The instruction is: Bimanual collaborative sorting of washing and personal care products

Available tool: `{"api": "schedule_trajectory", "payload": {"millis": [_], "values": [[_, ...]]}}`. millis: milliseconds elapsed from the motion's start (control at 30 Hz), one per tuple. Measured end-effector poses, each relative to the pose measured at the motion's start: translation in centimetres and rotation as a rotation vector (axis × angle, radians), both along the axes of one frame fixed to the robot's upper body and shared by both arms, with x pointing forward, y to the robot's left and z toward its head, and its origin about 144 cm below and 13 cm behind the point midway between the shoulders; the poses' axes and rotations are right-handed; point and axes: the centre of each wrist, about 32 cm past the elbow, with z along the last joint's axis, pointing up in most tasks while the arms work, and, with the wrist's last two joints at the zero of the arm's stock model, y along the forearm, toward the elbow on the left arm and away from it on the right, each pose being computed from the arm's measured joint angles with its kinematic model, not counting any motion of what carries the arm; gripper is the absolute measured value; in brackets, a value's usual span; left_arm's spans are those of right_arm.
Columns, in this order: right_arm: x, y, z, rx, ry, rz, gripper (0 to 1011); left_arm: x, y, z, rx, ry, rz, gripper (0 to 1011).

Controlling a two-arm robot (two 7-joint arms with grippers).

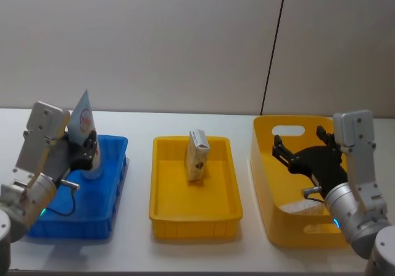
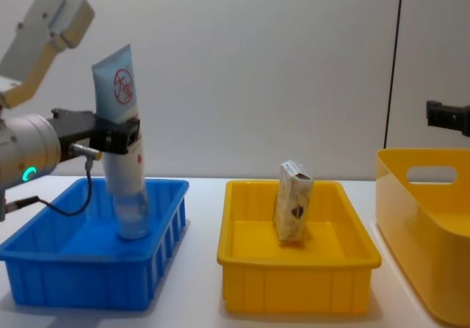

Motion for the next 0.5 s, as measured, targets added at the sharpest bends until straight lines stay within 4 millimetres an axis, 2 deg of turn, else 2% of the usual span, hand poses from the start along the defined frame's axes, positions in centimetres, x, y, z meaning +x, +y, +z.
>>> {"api": "schedule_trajectory", "payload": {"millis": [500], "values": [[0.0, 0.0, 0.0, 0.000, 0.000, 0.000, 1002, -0.2, 2.0, 1.3, -0.040, -0.025, -0.218, 301]]}}
